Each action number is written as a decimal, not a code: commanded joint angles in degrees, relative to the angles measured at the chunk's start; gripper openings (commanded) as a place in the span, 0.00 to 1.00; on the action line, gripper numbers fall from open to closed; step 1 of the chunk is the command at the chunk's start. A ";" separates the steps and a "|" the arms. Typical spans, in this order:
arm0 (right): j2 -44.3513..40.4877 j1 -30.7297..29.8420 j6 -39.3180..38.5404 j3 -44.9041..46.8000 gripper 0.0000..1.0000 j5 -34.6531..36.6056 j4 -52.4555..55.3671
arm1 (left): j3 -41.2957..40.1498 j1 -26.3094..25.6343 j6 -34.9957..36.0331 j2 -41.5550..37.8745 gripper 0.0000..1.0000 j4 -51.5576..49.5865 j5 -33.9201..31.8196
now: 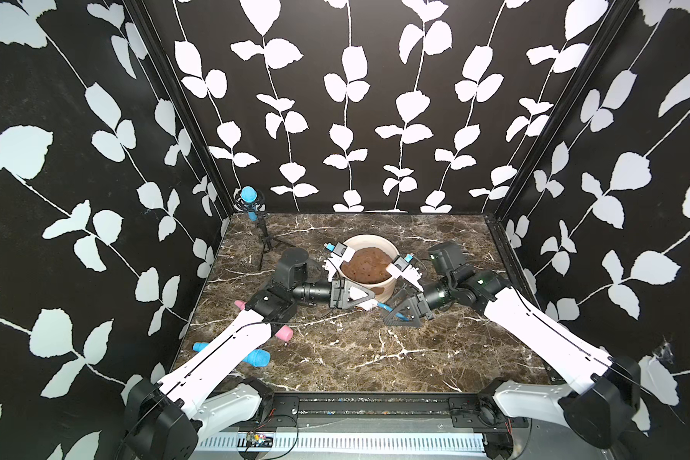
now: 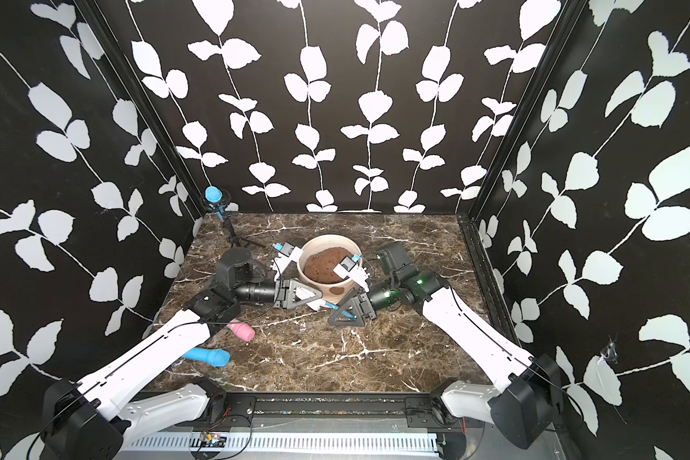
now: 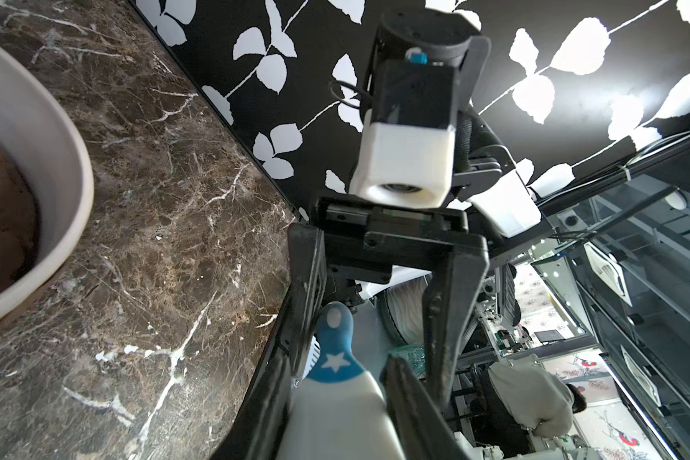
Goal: Scrub the dried mud off the ceramic pot
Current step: Adjust the brush.
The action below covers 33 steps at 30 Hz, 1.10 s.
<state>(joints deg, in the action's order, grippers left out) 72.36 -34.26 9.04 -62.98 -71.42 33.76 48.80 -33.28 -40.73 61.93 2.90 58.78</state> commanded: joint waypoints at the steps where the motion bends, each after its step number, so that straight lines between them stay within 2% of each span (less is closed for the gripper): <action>1: 1.20 -0.76 0.90 -0.04 0.61 -4.15 -0.67 | 1.25 0.23 2.19 -0.33 0.00 0.09 1.32; 3: 1.74 -1.20 0.89 -0.11 0.49 -4.72 -1.07 | 1.21 0.23 2.16 -0.18 0.00 0.18 1.31; 5: 2.20 -1.48 0.75 -0.33 0.32 -4.87 -1.67 | 1.16 0.23 2.23 -0.01 0.01 0.27 1.24; 7: 2.55 -1.51 0.65 -0.68 0.18 -4.30 -2.00 | 1.15 0.23 2.03 0.19 0.03 0.54 1.38; 8: 2.79 -1.51 0.56 -1.05 0.12 -3.51 -1.84 | 1.13 0.23 1.87 0.23 0.08 0.68 1.36; 10: 3.24 -1.43 -0.06 -1.65 0.04 -1.92 -1.06 | 1.04 0.30 1.44 0.10 0.28 0.64 0.91; 11: 3.56 -1.42 -0.59 -2.24 0.00 -0.54 -0.18 | 1.05 0.36 1.19 -0.15 0.46 0.50 0.40; 12: 3.89 -1.42 -1.21 -2.83 0.00 1.49 0.87 | 1.04 0.47 0.85 -0.31 0.63 0.22 -0.27; 13: 4.05 -1.42 -1.82 -3.31 0.00 3.37 1.71 | 0.98 0.67 0.38 -0.74 0.75 -0.03 -1.03; 15: 4.32 -1.42 -2.67 -3.99 0.00 8.09 2.74 | 0.68 1.35 -1.39 -1.58 0.88 -0.70 -3.40; 17: 4.24 -1.68 -3.62 -4.41 0.00 14.73 3.51 | 0.04 2.34 -4.14 -2.41 0.96 -1.90 -6.84; 22: 2.64 -5.57 -9.34 -5.54 0.00 32.16 4.21 | -1.18 4.33 -9.51 -1.97 0.97 -8.92 -14.10; 27: 0.63 -11.72 -13.08 -5.54 0.00 49.70 1.56 | -2.30 4.43 -10.91 -0.37 0.80 -11.23 -15.85; 33: 0.41 -17.17 -15.74 -5.62 0.00 61.27 -0.91 | -2.71 4.54 -12.41 1.30 0.64 -10.30 -15.46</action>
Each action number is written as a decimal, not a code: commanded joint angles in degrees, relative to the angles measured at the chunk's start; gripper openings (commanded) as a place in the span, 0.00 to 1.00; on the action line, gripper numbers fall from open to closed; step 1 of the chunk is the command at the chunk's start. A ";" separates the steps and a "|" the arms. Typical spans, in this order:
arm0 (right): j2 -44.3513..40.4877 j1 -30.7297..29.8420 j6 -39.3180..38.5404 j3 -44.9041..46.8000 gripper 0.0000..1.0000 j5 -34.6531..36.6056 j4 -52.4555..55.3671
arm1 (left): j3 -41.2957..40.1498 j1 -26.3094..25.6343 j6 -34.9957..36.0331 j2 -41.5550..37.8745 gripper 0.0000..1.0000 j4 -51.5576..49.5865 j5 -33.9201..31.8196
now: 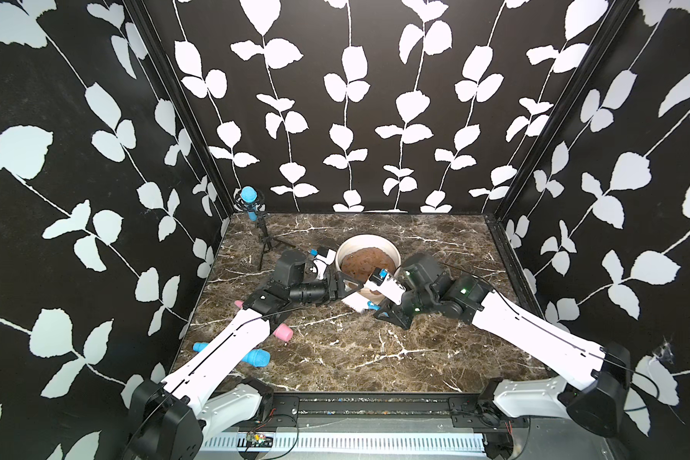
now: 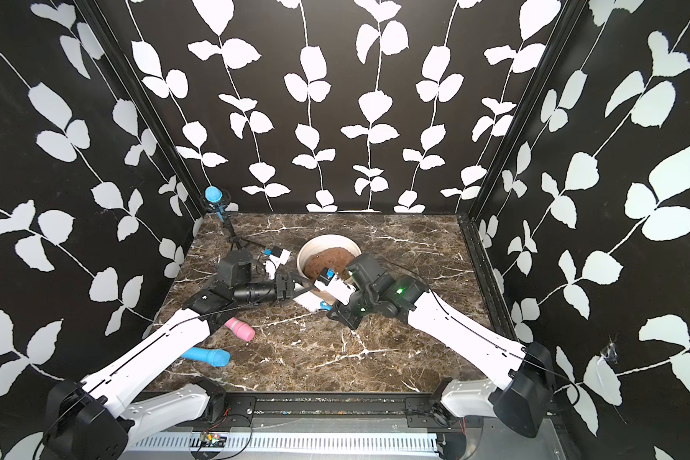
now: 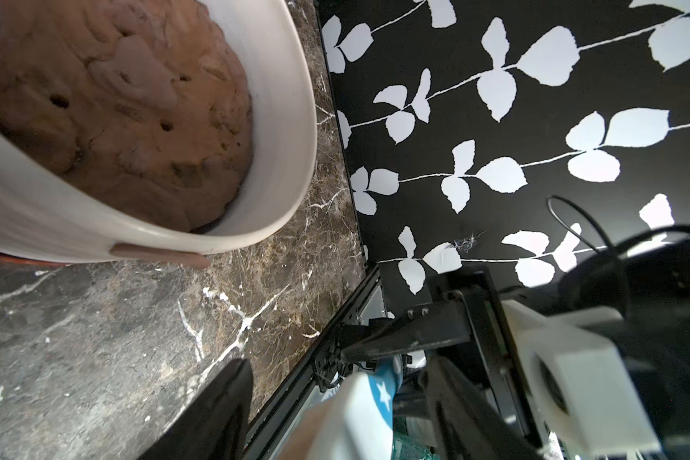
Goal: Scrub the dried mud off the ceramic pot
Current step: Adjust the brush.
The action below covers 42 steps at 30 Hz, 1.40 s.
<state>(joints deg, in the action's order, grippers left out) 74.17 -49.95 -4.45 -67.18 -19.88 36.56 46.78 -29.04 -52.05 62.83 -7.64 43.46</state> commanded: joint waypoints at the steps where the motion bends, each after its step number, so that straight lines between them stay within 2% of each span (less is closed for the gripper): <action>1: -1.54 -1.89 -2.26 -1.30 0.00 11.11 -4.40 | -0.85 0.30 -1.46 0.68 0.60 0.86 0.35; 4: -2.44 -2.96 -2.82 -0.41 0.00 14.30 -6.63 | -1.20 0.30 -2.15 0.96 0.44 1.84 0.83; 5: -2.67 -3.26 -3.02 -0.18 0.00 15.28 -7.08 | -1.25 0.30 -2.30 0.97 0.42 1.98 0.83; 9: -3.06 -4.39 -4.39 0.31 0.00 18.10 -8.00 | -1.51 0.34 -2.35 0.89 0.42 2.27 0.63; 12: -2.75 -4.73 -5.00 0.64 0.00 17.54 -7.85 | -1.86 0.30 -2.72 1.14 0.27 3.67 1.19; 14: -2.43 -4.78 -4.70 0.88 0.12 16.27 -6.80 | -2.12 0.30 -3.24 1.01 0.20 5.23 1.48; 17: -3.15 -4.49 -2.39 1.91 0.50 12.65 -5.30 | -2.31 0.27 -3.22 0.58 0.15 6.57 2.02; 18: -3.68 -3.75 -0.78 2.24 0.60 10.33 -4.90 | -2.31 0.34 -2.90 0.37 0.13 6.79 2.08; 21: -5.12 2.29 5.67 2.86 0.80 -4.27 -3.78 | -2.16 0.38 -1.02 0.10 0.12 7.50 3.91; 23: -5.23 8.14 11.61 3.75 0.84 -19.01 -4.91 | -1.76 0.38 2.18 -0.34 0.13 7.47 5.84; 26: -3.89 13.18 21.06 5.97 0.85 -34.66 -9.08 | -1.41 0.38 6.71 -1.59 0.14 6.88 7.77; 30: -1.39 13.49 27.12 7.50 0.80 -45.04 -12.70 | -1.28 0.38 8.84 -2.92 0.16 8.38 10.29; 35: -0.59 13.23 28.72 6.74 0.70 -44.72 -14.41 | -1.44 0.38 9.08 -2.25 0.16 9.10 11.51; 38: 0.01 13.22 31.84 6.80 0.53 -44.65 -18.57 | -2.78 0.38 6.49 -2.01 0.16 14.51 12.62; 42: 2.10 13.08 36.83 6.74 0.38 -45.49 -22.77 | -3.02 0.38 6.64 -2.51 0.16 15.83 12.70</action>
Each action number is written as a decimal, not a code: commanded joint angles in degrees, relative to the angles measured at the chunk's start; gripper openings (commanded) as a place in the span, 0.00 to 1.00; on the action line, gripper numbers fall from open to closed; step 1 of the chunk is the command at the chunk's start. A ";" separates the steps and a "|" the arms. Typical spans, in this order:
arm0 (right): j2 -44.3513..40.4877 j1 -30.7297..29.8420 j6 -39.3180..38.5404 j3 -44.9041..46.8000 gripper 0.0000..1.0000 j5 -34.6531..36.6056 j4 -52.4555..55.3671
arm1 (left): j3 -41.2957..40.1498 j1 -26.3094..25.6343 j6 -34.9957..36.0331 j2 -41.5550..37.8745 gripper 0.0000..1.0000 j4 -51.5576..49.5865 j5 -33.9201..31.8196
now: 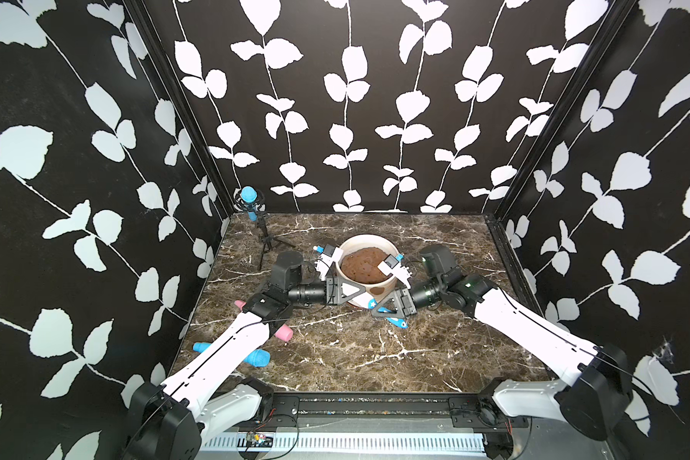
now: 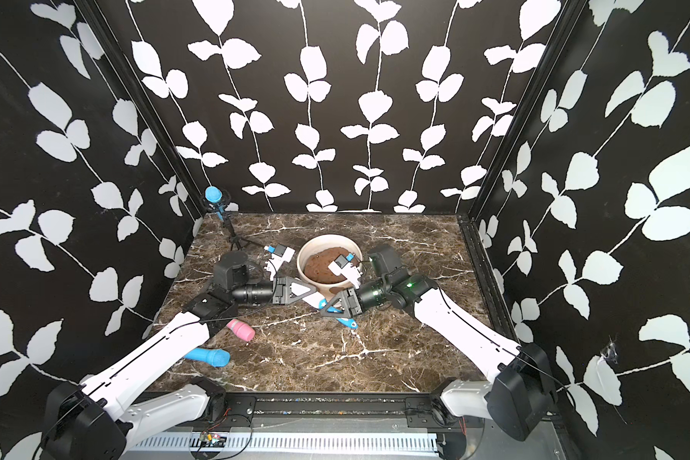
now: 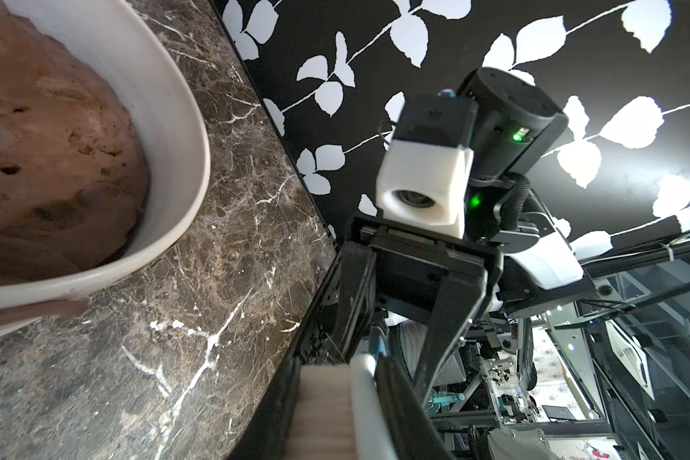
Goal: Scrub the dried mud off the ceramic pot
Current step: Adjust the brush, then brush off the soil from the pot.
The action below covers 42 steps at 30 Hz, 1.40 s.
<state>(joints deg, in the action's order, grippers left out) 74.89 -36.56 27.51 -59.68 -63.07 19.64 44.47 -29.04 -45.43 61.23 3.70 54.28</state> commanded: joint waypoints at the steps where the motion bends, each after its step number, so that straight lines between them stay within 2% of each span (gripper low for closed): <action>1: 1.92 -0.35 5.52 -1.00 0.36 -2.47 -6.14 | -0.72 0.38 0.21 -1.01 0.16 4.53 1.76; 10: 3.34 -0.28 8.94 -1.34 0.00 -2.25 -7.68 | -1.21 0.38 0.79 -1.13 0.16 4.09 1.85; 11: 3.38 -0.27 8.84 -1.33 0.00 -2.53 -7.52 | -1.22 0.38 0.86 -1.19 0.23 4.04 1.88; 12: 3.46 -0.19 8.39 -1.38 0.00 -2.62 -6.71 | -1.16 0.38 0.93 -1.20 0.39 3.80 1.77; 13: 3.42 -0.06 6.85 -1.63 0.00 -2.78 -5.28 | -1.03 0.45 1.25 -1.20 0.60 3.30 1.48; 14: 3.50 0.13 4.72 -2.04 0.00 -2.58 -2.48 | -0.85 0.51 1.82 -1.39 0.74 2.22 0.91; 15: 3.56 0.46 1.64 -2.61 0.00 -1.87 1.17 | -0.61 0.60 2.64 -1.59 0.82 0.82 0.34; 17: 3.67 1.00 -7.86 -5.06 0.00 1.92 12.38 | -0.08 1.01 4.42 -2.22 0.91 -2.40 -0.96; 19: 3.37 0.93 -18.02 -7.50 0.00 9.19 22.44 | 0.46 1.64 6.74 -2.95 0.97 -6.66 -2.89; 24: -2.14 -1.64 -34.77 -8.94 0.00 33.52 32.51 | -0.27 3.99 10.08 -5.75 0.98 -13.34 -8.99; 27: -3.60 -1.96 -41.46 -9.27 0.00 43.31 35.89 | -0.15 4.97 13.50 -6.88 0.98 -19.39 -14.40; 30: -1.48 -2.56 -46.71 -11.45 0.00 51.33 40.99 | -0.39 5.04 15.70 -7.35 0.98 -25.47 -24.89; 33: 2.12 -3.90 -48.78 -14.24 0.00 51.79 43.69 | -3.05 5.04 16.28 -9.56 0.98 -27.56 -36.70; 35: 3.51 -5.28 -48.92 -15.06 0.00 50.95 42.87 | -5.45 5.00 16.29 -11.07 0.98 -27.36 -42.21; 38: 5.32 -5.99 -47.68 -17.44 0.00 49.65 40.44 | -9.39 5.04 15.69 -12.15 0.98 -24.87 -45.01; 42: 8.92 -6.02 -45.54 -20.95 0.00 51.61 38.97 | -12.15 5.04 15.13 -10.78 0.98 -23.49 -46.26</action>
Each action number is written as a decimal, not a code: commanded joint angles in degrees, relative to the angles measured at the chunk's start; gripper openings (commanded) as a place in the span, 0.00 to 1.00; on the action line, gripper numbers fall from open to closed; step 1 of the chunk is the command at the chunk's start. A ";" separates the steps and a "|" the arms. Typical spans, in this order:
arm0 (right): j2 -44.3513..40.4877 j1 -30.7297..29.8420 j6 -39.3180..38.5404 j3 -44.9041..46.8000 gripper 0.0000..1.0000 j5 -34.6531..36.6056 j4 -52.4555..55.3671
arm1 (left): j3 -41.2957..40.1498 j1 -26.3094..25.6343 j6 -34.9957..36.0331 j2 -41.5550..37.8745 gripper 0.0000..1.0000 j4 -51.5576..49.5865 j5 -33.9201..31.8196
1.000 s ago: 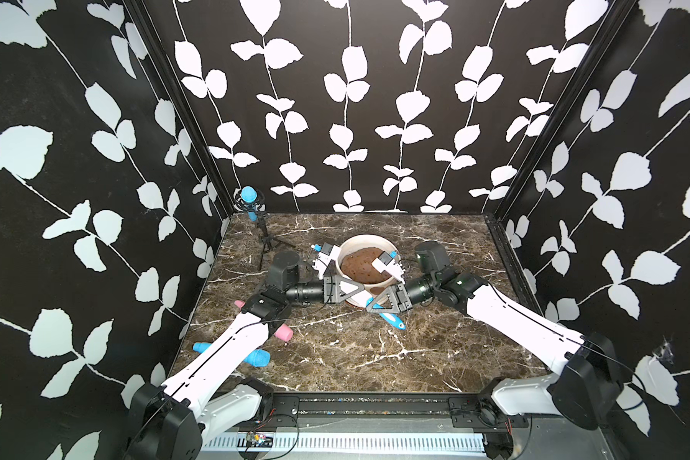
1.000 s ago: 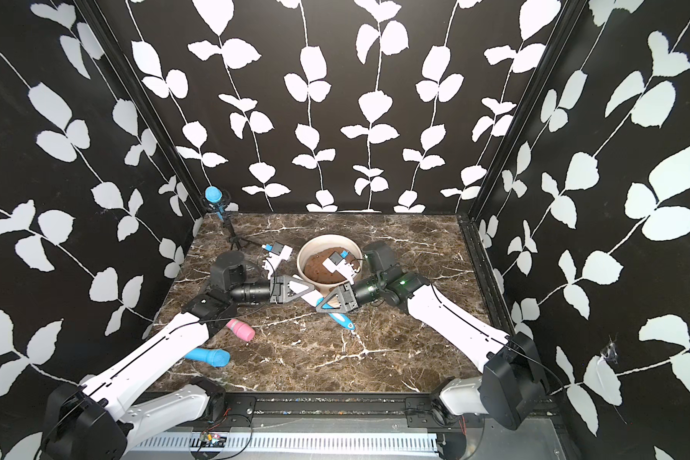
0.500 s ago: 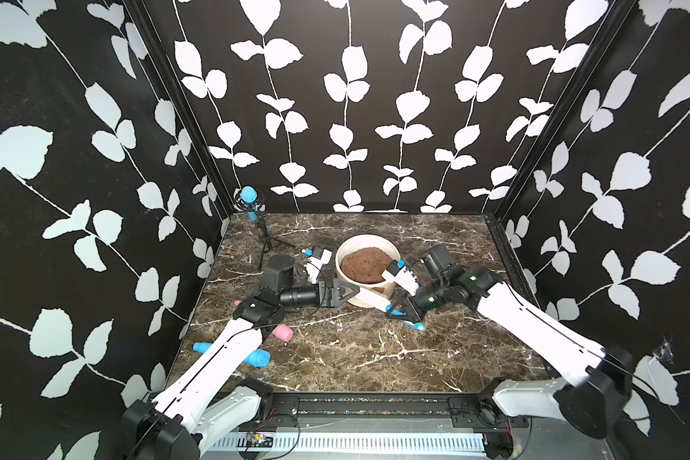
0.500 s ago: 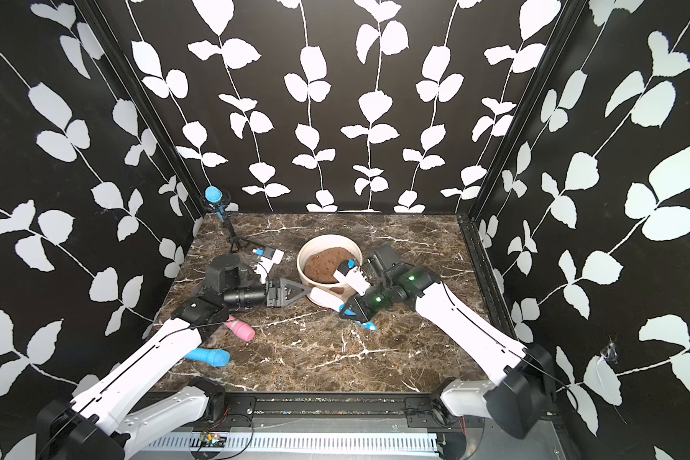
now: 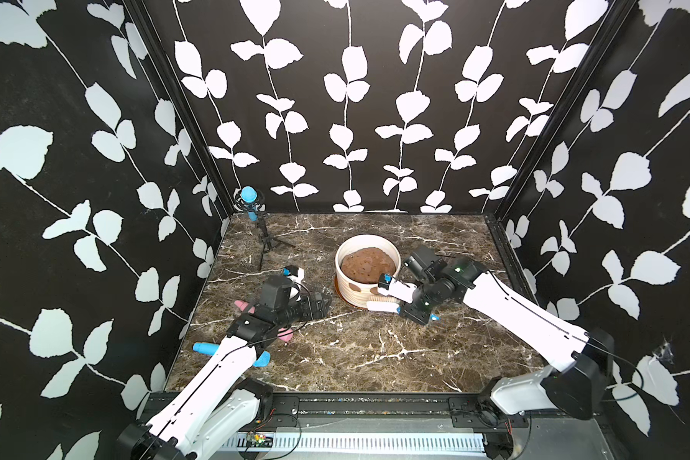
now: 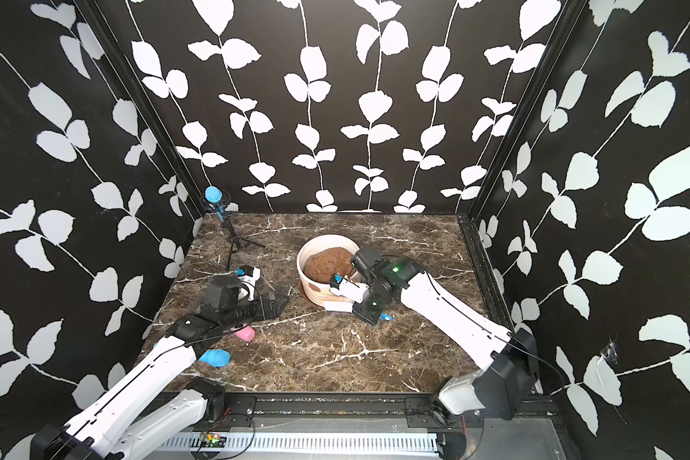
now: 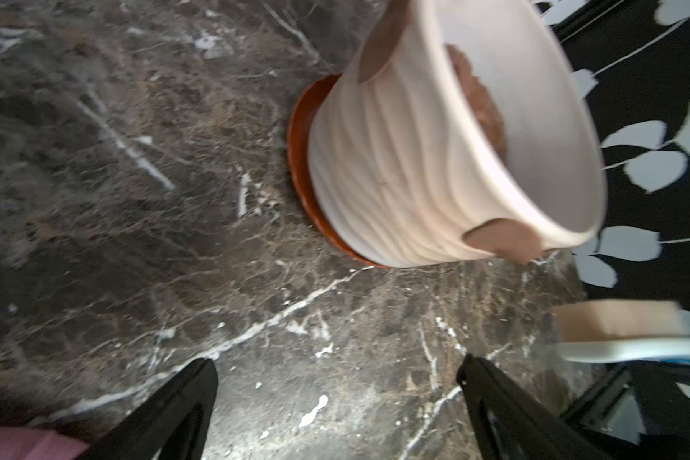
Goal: Scrub the dried mud off the ceramic pot
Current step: Brush off the soil from the pot.
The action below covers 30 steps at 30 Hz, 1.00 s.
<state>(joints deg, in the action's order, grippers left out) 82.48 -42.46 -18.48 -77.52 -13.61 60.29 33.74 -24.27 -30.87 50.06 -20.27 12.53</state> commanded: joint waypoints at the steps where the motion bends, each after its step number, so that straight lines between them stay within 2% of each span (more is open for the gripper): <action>1: 2.41 -0.14 0.82 -3.95 0.00 2.93 -1.72 | -1.81 0.28 0.41 0.88 0.98 0.84 -4.22; 9: 6.68 1.72 3.18 -5.94 0.00 6.36 -0.43 | -2.80 0.27 0.03 3.35 0.98 2.60 -2.89; 13: 4.91 5.98 4.76 -2.72 0.00 3.49 -0.47 | -2.90 0.28 0.02 3.80 0.98 2.54 -3.32; 21: 2.39 9.99 5.28 0.44 0.00 0.09 0.65 | -3.22 0.28 0.00 4.41 0.98 2.55 -4.79; 30: -3.75 10.38 4.29 6.30 0.00 -2.43 2.05 | -3.50 0.23 -0.09 4.86 0.98 2.95 -4.32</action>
<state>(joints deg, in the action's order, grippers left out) 81.21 -32.45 -14.63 -72.79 -15.75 61.69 30.92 -24.27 -31.03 54.76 -18.31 8.47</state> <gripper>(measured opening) 0.139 0.983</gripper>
